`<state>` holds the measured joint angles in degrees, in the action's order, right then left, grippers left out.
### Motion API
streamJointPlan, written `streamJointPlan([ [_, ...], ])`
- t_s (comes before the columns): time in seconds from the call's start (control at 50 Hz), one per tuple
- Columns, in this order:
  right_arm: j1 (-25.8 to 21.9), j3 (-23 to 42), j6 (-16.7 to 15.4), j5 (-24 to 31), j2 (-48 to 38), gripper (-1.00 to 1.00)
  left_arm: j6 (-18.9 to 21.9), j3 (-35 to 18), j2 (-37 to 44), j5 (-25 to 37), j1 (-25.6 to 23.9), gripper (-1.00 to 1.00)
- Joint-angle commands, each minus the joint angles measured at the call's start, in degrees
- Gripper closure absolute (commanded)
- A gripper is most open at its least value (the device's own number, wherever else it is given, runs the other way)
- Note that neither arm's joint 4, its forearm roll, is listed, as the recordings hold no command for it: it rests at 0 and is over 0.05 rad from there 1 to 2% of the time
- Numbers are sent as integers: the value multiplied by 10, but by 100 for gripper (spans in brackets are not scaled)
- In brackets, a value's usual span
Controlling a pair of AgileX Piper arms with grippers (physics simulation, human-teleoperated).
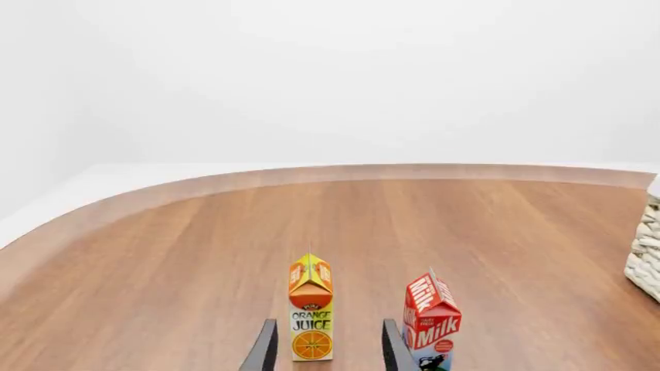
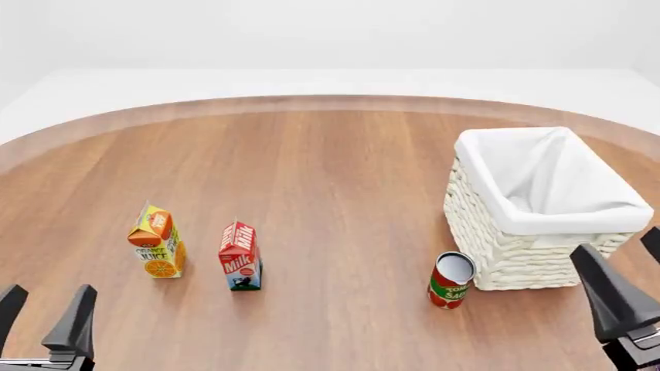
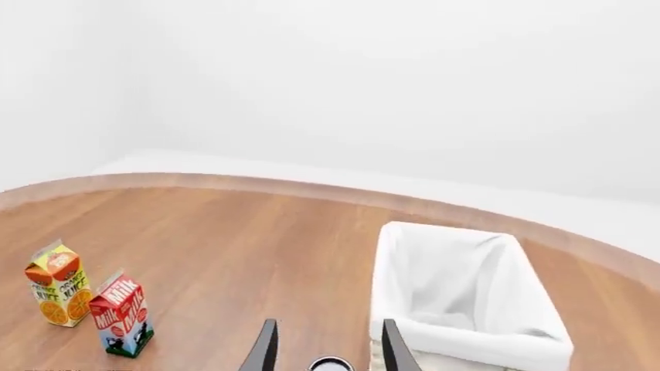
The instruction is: Pick the milk and place it in the basket.
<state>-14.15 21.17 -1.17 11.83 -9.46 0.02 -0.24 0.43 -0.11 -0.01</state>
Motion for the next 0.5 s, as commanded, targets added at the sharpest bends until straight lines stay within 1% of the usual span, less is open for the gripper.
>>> streamJointPlan([
  [0.02, -42, 79, 37, 34, -54, -100, 0, 0, 0, 0, 0, -100],
  [0.04, -42, 85, 44, 33, -63, -100, 0, 0, 0, 0, 0, -100],
  [0.08, -42, 103, 46, 30, -87, -100, 0, 0, 0, 0, 0, -100],
  [0.12, -50, 129, 62, 30, -123, -100, 0, 0, 0, 0, 0, -100],
  [0.22, -58, 160, 63, 32, -153, -100, 0, 0, 0, 0, 0, -100],
  [0.24, -69, 167, 62, 29, -164, -100, 0, 0, 0, 0, 0, -100],
  [0.26, -69, 167, 62, 29, -164, -100, 0, 0, 0, 0, 0, -100],
  [0.34, -74, 190, 70, 31, -190, -100, 0, 0, 0, 0, 0, -100],
  [0.42, -80, 221, 77, 30, -236, -100, 0, 0, 0, 0, 0, -100],
  [0.46, -80, 236, 92, 35, -256, -100, 0, 0, 0, 0, 0, -100],
  [0.5, -84, 247, 93, 36, -269, -100, 0, 0, 0, 0, 0, -100],
])
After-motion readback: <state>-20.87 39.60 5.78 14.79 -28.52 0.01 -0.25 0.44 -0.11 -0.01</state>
